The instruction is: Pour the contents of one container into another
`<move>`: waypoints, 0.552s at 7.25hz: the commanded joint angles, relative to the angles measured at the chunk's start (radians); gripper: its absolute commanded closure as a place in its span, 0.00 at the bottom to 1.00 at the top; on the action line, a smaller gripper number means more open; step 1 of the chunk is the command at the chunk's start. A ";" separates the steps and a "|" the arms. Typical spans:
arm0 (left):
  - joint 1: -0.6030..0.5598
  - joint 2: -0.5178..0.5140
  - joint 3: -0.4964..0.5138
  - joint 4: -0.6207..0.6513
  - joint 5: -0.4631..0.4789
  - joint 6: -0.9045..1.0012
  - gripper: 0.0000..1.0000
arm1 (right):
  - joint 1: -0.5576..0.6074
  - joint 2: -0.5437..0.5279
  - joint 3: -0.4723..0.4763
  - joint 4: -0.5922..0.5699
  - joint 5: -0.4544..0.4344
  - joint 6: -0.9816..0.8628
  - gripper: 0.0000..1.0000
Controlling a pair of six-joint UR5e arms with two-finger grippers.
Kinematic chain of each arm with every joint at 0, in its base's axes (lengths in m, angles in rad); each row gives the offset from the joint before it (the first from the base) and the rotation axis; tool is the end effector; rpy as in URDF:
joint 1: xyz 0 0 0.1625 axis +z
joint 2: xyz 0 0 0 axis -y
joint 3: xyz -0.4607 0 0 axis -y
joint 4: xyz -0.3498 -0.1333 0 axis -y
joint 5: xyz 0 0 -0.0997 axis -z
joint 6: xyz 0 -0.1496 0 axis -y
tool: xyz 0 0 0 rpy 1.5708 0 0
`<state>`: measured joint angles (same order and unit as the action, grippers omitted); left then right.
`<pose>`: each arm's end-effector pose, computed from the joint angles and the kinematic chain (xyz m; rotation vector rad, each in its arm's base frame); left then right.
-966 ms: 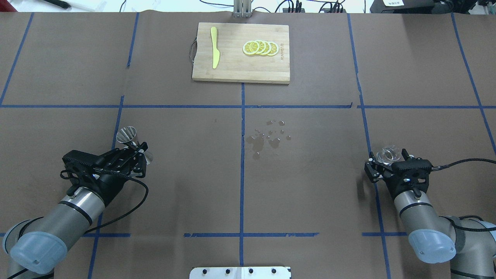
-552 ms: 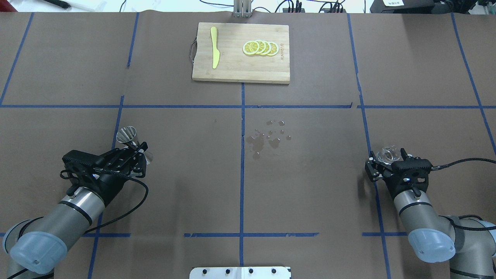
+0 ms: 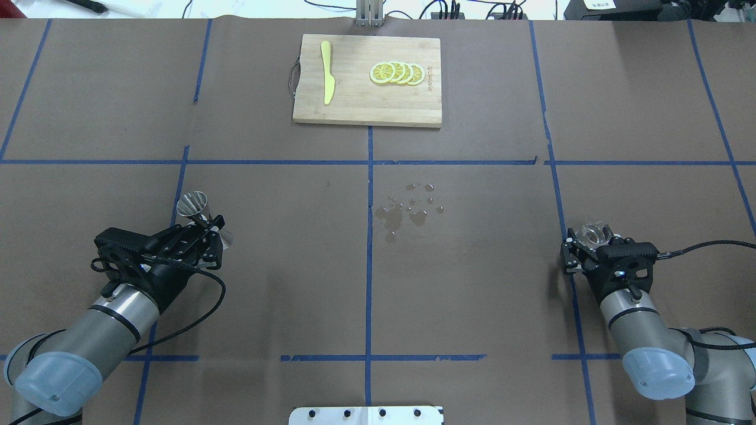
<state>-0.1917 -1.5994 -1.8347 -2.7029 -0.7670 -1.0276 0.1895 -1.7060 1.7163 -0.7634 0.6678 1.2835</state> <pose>0.4109 -0.3253 0.4386 1.0840 1.0017 -0.2861 -0.3686 -0.3260 0.6060 1.0035 -0.5363 0.2816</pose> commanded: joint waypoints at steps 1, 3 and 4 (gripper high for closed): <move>0.000 -0.008 0.000 0.000 0.000 0.000 1.00 | 0.022 -0.004 0.008 0.015 0.048 -0.045 0.97; 0.000 -0.020 0.000 0.000 0.000 -0.003 1.00 | 0.073 0.002 0.035 0.035 0.085 -0.096 1.00; -0.002 -0.022 0.000 0.000 0.000 -0.002 1.00 | 0.100 0.002 0.078 0.035 0.126 -0.104 1.00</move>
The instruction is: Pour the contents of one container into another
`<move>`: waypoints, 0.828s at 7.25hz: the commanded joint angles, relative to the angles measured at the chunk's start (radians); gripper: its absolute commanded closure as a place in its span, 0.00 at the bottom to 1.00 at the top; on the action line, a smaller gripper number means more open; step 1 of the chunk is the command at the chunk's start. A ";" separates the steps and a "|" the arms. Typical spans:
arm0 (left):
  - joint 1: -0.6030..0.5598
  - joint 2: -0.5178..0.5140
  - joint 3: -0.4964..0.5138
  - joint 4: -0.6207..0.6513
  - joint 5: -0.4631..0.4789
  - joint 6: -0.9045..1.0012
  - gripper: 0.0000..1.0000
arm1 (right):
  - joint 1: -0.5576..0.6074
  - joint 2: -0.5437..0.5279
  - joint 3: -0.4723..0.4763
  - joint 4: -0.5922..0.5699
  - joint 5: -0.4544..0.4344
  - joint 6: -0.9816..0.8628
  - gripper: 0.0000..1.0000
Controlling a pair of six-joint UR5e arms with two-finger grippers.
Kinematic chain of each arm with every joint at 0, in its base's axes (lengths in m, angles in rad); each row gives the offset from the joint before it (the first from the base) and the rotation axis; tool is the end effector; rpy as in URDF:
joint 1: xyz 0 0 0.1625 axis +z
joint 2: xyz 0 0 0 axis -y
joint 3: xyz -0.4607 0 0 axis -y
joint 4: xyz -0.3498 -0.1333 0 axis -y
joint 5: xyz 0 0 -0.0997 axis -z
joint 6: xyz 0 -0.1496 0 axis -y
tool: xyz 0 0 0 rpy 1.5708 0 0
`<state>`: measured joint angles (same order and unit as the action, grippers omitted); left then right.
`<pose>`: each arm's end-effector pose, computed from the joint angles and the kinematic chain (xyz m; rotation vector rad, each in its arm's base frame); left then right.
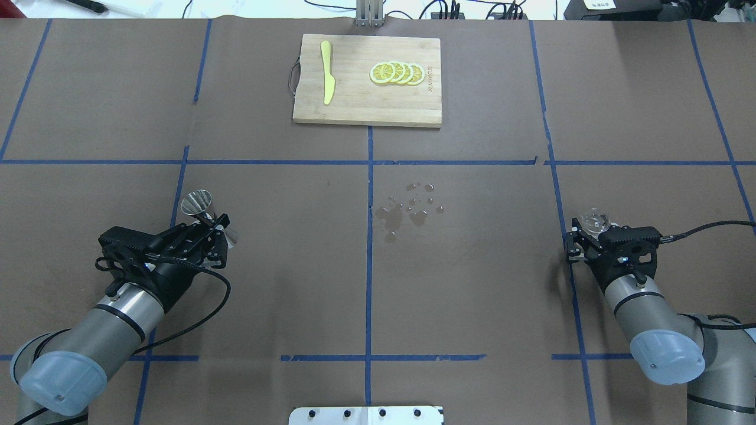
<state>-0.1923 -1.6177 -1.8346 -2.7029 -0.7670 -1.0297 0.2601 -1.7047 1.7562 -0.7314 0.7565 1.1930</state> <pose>0.4156 -0.3265 0.4301 1.0855 1.0193 -0.2967 -0.3536 -0.3446 0.5881 0.9806 -0.5579 0.2573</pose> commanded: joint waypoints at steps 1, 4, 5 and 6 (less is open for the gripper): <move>-0.006 -0.004 0.000 0.000 0.000 0.000 1.00 | 0.066 -0.003 0.081 0.003 0.096 -0.053 1.00; 0.001 -0.087 0.003 0.011 -0.062 0.105 1.00 | 0.103 0.019 0.158 0.004 0.154 -0.224 1.00; 0.002 -0.153 0.018 0.014 -0.067 0.132 1.00 | 0.116 0.074 0.166 0.001 0.177 -0.353 1.00; 0.005 -0.200 0.052 0.014 -0.068 0.135 1.00 | 0.129 0.124 0.164 -0.003 0.181 -0.457 1.00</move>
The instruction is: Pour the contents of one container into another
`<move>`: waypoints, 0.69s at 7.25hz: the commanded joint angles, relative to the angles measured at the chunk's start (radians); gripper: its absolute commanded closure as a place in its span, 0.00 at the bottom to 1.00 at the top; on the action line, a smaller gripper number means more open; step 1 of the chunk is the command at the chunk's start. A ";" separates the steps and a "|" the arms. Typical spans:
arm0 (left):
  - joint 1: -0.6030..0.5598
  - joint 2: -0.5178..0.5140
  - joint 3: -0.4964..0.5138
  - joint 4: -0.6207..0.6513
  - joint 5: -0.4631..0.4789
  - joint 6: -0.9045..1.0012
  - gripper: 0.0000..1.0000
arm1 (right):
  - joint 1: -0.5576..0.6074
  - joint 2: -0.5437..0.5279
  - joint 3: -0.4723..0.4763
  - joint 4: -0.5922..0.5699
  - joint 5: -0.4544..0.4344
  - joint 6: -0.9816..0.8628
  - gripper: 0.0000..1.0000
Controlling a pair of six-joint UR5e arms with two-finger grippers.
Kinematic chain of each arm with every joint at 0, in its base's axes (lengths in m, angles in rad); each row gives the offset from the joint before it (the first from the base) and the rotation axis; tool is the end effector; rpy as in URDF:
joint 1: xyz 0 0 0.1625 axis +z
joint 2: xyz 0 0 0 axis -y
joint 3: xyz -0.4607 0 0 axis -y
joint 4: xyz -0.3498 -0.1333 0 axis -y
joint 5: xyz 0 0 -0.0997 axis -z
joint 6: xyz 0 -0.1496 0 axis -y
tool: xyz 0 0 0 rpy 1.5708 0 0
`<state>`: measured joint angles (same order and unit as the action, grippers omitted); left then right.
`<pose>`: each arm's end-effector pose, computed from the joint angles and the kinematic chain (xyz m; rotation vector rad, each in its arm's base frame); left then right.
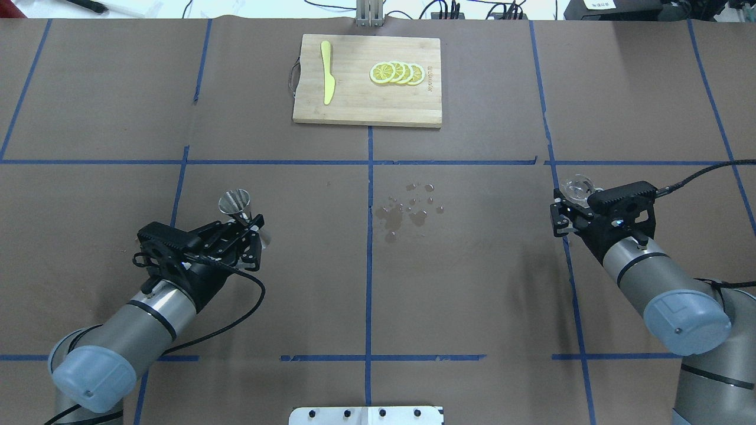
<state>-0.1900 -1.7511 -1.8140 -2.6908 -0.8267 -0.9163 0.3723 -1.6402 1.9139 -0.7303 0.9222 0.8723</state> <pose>0.4607 -0.3275 0.3753 1.1190 1.0789 -0.2066 -0.3432 -0.3741 0.4906 1.0393 -0.6237 0.0758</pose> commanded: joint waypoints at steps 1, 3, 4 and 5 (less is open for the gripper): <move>0.003 -0.108 0.056 0.003 -0.005 0.022 1.00 | 0.020 0.106 0.007 -0.004 0.029 -0.141 1.00; -0.003 -0.148 0.076 0.003 -0.008 0.068 1.00 | 0.023 0.198 0.007 -0.015 0.104 -0.165 1.00; -0.011 -0.189 0.085 0.008 -0.015 0.185 1.00 | 0.043 0.251 0.008 -0.064 0.181 -0.244 1.00; -0.041 -0.202 0.088 0.011 -0.119 0.213 1.00 | 0.049 0.319 0.010 -0.131 0.205 -0.348 1.00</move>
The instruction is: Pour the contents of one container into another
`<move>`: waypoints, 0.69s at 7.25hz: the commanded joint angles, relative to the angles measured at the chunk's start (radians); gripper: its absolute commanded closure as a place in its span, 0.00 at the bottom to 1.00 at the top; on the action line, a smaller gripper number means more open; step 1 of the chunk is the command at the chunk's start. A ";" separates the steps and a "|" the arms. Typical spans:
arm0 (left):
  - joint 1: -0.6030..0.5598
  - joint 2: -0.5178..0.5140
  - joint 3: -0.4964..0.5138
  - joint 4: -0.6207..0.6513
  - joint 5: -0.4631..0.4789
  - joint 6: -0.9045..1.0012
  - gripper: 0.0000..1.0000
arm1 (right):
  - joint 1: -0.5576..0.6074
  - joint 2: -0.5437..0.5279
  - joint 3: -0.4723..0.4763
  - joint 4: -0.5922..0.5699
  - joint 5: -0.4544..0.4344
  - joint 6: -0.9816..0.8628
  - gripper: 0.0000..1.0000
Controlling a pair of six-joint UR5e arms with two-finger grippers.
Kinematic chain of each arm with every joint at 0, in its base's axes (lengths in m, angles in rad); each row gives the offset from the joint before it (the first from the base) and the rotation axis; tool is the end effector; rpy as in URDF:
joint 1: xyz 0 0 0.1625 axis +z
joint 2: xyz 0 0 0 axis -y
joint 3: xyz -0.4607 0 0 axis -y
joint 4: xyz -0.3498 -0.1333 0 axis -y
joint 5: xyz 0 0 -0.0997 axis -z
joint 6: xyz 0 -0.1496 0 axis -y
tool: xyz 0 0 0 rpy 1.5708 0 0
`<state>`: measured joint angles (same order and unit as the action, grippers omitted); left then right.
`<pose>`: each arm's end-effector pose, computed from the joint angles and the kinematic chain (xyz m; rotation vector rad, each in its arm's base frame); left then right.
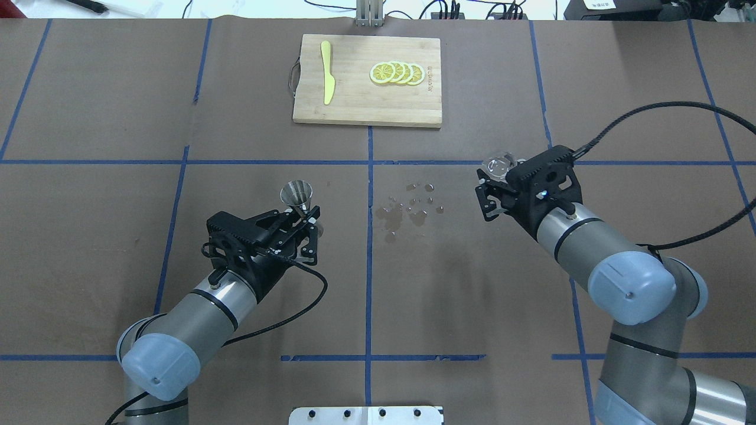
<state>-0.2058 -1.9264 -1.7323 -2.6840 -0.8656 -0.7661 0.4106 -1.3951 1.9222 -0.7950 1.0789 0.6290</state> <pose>0.5131 -0.3423 0.3151 1.2032 1.0807 -0.1126 -0.4104 -0.4011 0.3789 1.1204 -0.7285 -0.1295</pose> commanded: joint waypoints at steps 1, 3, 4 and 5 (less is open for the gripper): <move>-0.065 -0.066 0.008 0.057 -0.175 0.088 1.00 | 0.007 0.099 0.007 -0.090 0.070 -0.121 1.00; -0.112 -0.094 0.037 0.092 -0.304 0.091 1.00 | 0.007 0.154 0.046 -0.200 0.173 -0.184 1.00; -0.115 -0.104 0.063 0.092 -0.308 0.096 1.00 | 0.007 0.160 0.061 -0.211 0.188 -0.249 1.00; -0.115 -0.124 0.097 0.092 -0.311 0.096 1.00 | 0.020 0.171 0.101 -0.278 0.272 -0.253 1.00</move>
<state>-0.3159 -2.0295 -1.6725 -2.5944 -1.1617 -0.6726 0.4208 -1.2383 1.9843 -1.0105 1.2754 0.4081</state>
